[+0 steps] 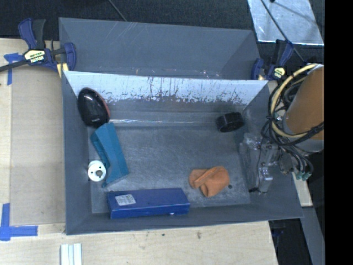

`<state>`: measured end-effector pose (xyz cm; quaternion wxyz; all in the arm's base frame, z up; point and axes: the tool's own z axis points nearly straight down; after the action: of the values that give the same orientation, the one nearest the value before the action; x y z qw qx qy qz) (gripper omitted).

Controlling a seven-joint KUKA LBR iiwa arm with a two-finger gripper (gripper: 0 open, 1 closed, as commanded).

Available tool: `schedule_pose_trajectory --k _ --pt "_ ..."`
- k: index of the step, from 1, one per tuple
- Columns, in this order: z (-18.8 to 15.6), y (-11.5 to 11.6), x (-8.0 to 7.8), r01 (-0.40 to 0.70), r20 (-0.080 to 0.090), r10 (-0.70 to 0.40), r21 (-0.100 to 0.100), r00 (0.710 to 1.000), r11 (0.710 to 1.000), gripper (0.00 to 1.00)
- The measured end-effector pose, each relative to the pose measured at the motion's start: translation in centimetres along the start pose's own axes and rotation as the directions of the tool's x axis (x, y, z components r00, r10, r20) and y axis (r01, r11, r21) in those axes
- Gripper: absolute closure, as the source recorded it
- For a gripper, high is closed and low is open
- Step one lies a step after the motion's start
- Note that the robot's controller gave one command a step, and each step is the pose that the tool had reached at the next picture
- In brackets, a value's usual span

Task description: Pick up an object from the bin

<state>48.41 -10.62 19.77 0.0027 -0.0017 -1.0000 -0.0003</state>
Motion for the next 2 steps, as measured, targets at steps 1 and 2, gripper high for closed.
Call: schedule_pose_trajectory --k 1,2 --pt "-0.4 0.0 -0.2 0.003 0.009 -0.003 0.002 1.0 1.0 0.0" --pt "8.1 5.1 -0.3 -0.027 0.008 0.027 0.0 1.0 1.0 1.0"
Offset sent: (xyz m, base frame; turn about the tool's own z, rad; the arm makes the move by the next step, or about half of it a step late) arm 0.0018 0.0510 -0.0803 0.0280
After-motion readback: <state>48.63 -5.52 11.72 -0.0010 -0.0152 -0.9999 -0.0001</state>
